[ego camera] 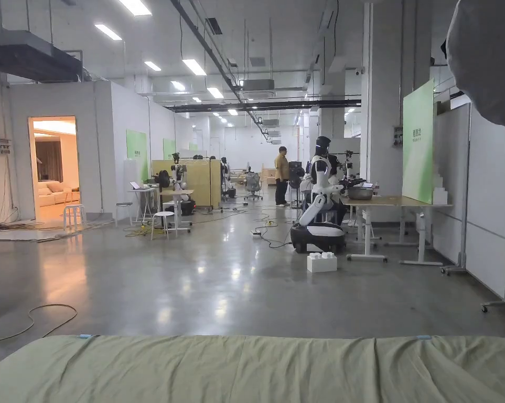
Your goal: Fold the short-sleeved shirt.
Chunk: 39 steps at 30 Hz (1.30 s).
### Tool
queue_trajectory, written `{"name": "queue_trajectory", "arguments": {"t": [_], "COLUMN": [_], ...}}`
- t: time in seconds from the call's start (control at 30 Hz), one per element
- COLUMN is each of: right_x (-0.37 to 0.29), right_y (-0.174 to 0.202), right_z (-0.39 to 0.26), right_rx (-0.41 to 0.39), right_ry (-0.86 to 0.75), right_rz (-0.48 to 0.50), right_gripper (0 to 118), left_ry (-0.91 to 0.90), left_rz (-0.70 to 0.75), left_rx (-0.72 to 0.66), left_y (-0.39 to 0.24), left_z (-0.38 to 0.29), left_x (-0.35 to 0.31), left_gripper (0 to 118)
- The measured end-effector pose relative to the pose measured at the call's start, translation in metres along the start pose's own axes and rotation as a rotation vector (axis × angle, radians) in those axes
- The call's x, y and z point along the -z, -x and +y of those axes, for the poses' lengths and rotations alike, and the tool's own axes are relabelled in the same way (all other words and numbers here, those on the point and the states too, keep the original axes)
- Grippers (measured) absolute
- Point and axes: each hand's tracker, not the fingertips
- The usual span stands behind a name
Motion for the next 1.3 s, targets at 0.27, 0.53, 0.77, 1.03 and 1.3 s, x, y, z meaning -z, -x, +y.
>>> {"name": "queue_trajectory", "arguments": {"t": [0.27, 0.53, 0.77, 1.03, 1.3], "right_x": [0.0025, 0.0048, 0.0042, 0.0028, 0.0034], "right_y": [0.0005, 0.0013, -0.0007, -0.0031, -0.0030], "right_z": [-0.0037, -0.0029, -0.0023, -0.0022, 0.0004], "right_rx": [0.016, 0.026, 0.037, 0.048, 0.065], "right_ry": [0.009, 0.007, 0.007, 0.010, 0.028], "right_rz": [0.001, 0.002, 0.003, -0.004, 0.015], "right_gripper": [0, 0, 0, 0, 26], "left_ry": [0.023, 0.016, 0.021, 0.023, 0.015], "left_rz": [-0.015, -0.018, -0.024, -0.026, -0.007], "left_rx": [-0.040, -0.035, -0.035, -0.034, -0.045], "left_y": [0.0030, 0.0030, 0.0009, 0.0008, 0.0029], "left_z": [-0.0093, -0.0071, -0.0080, -0.0061, -0.0028], "left_x": [0.0073, 0.0079, 0.0084, 0.0076, 0.0063], "left_gripper": [0, 0, 0, 0, 16]}}
